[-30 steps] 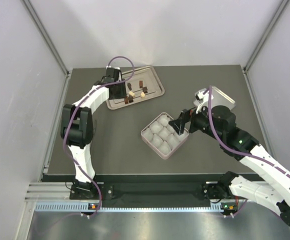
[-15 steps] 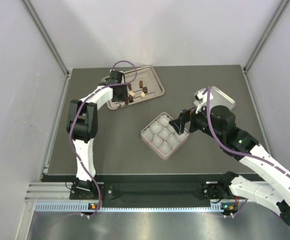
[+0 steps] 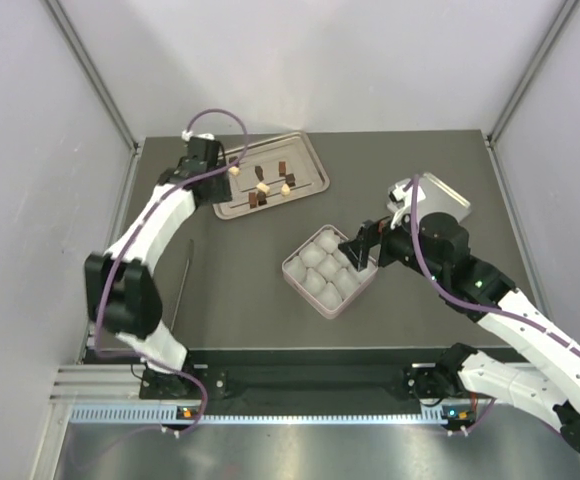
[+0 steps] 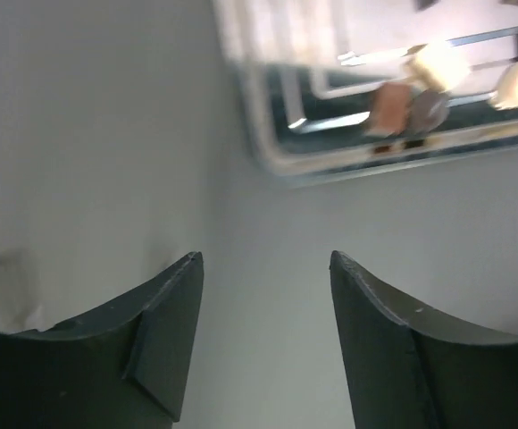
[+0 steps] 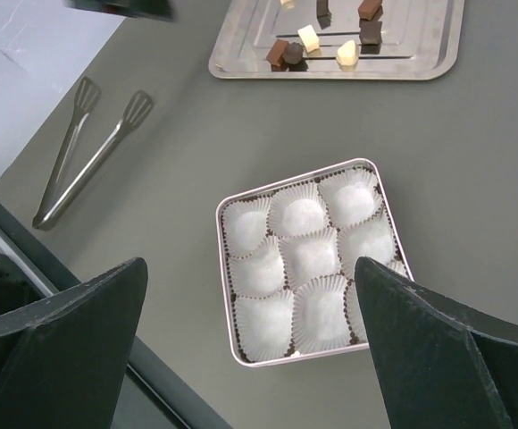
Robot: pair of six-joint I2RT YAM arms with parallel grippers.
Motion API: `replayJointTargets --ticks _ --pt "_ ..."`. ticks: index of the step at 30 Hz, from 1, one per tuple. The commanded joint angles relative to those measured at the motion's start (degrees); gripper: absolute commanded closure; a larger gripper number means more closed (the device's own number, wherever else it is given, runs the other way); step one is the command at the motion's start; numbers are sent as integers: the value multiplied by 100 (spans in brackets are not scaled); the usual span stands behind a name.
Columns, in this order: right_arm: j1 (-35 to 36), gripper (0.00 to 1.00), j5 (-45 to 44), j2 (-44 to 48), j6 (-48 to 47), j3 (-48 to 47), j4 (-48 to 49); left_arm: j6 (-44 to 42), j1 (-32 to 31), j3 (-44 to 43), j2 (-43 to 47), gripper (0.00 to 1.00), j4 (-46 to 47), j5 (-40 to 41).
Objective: Pack the chocolate
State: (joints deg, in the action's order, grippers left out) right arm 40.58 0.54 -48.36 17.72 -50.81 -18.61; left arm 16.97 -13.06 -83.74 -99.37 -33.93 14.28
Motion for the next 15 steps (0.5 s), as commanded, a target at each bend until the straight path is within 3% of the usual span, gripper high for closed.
replayJointTargets --ticks 1,3,8,10,15 --pt "-59 0 60 116 74 106 218 131 145 560 1023 35 -1165 874" --pt "-59 0 87 151 100 150 253 306 347 1023 1505 32 -1422 883" --pt "-59 0 183 178 259 185 262 640 769 1975 2299 9 -1590 628" --pt "-59 0 236 239 311 194 253 615 822 2300 2440 9 -1485 436" --pt "-67 0 228 458 312 176 148 561 840 2678 2300 22 -1099 -39"
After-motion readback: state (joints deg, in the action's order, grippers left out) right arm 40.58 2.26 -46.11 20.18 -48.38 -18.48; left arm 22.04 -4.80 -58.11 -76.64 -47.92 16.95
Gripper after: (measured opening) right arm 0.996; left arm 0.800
